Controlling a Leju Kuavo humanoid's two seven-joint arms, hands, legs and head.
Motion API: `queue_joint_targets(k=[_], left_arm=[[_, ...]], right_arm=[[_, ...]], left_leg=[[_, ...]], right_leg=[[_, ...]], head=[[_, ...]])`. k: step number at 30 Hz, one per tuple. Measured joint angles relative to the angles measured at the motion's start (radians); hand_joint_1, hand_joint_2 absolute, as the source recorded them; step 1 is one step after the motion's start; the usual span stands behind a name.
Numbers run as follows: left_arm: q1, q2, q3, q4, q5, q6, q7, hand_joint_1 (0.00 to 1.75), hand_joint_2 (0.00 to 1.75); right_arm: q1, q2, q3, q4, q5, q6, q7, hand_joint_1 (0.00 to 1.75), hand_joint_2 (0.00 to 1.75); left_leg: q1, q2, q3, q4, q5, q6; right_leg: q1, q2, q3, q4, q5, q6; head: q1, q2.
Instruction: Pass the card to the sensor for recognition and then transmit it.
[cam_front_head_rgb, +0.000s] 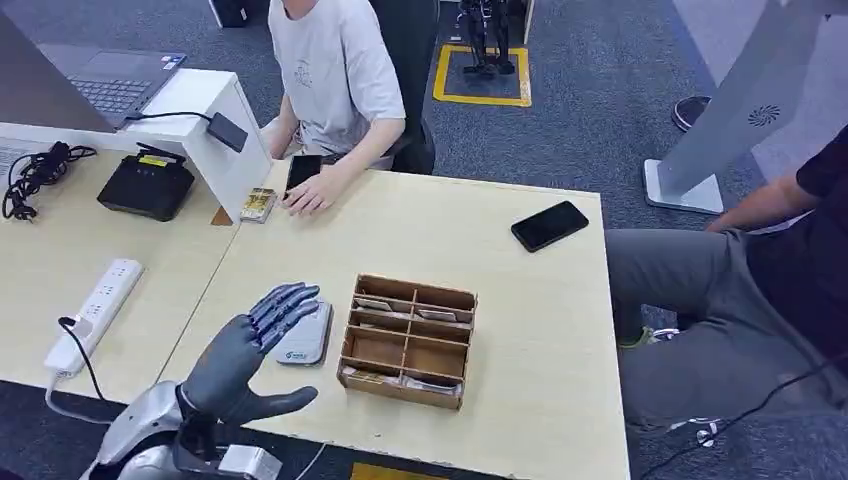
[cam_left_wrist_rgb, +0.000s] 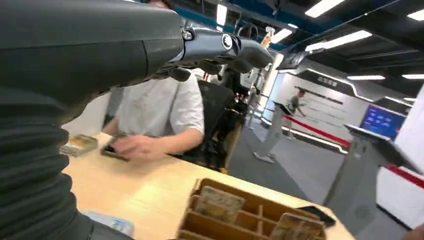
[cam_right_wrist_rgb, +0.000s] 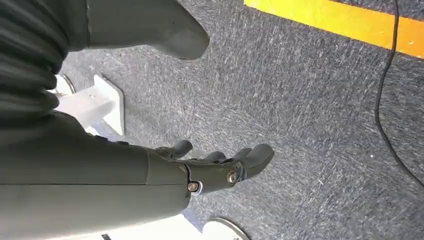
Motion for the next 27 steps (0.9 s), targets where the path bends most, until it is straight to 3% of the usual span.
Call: queue_joint_targets(k=[2,6,8,15,18,21,27], left_arm=[[0.055,0.019,0.005,-0.011,-0.071,0.048,0.013,0.00,1.75],[0.118,0.096,-0.022,-0.007,-0.371,0.198,0.183,0.00,1.75],[0.114,0.111,-0.048,0.010,-0.430,0.246,0.233,0.00,1.75],[0.106,0.133,-0.117,0.045,-0.458,0.260,0.263,0.00,1.75],[0.098,0.137,-0.134,0.058,-0.518,0.269,0.310,0.00,1.75],[0.077,0.119,-0.166,0.091,-0.571,0.280,0.365,0.00,1.75],[0.026,0.065,-0.243,0.146,-0.534,0.253,0.388,0.00,1.75]], right_arm=[[0.001,0.001,-0.009,-0.003,0.005,0.000,-0.002,0.00,1.75],[-0.001,0.001,-0.020,-0.004,0.026,0.007,0.008,0.00,1.75],[-0.002,0.002,-0.024,-0.004,0.032,0.007,0.009,0.00,1.75],[-0.004,0.004,-0.037,-0.005,0.039,0.006,0.010,0.00,1.75],[-0.004,0.005,-0.040,-0.005,0.039,0.000,0.006,0.00,1.75],[-0.006,0.008,-0.044,-0.005,0.039,-0.005,0.000,0.00,1.75],[-0.009,0.012,-0.052,-0.006,0.043,-0.002,0.008,0.00,1.75]], left_leg=[[0.000,-0.001,0.000,0.000,0.000,0.000],[0.000,-0.002,0.000,0.000,0.000,0.000],[0.000,-0.003,0.000,0.000,0.000,0.000],[0.000,-0.002,0.000,0.000,0.000,0.000],[0.000,-0.003,0.000,0.000,0.000,0.000],[0.000,-0.003,0.000,0.000,0.000,0.000],[0.000,-0.003,0.000,0.000,0.000,0.000]], right_leg=[[0.000,-0.001,0.000,0.000,0.000,0.000],[0.000,-0.002,0.000,0.000,0.000,0.000],[0.000,-0.003,0.000,0.000,0.000,0.000],[0.000,-0.003,0.000,0.000,0.000,0.000],[0.000,-0.003,0.000,0.000,0.000,0.000],[0.000,-0.003,0.000,0.000,0.000,0.000],[0.000,-0.003,0.000,0.000,0.000,0.000]], head=[[0.001,0.000],[0.000,0.000],[0.000,0.000],[0.000,0.000],[0.000,0.000],[0.000,0.000],[0.000,0.000]])
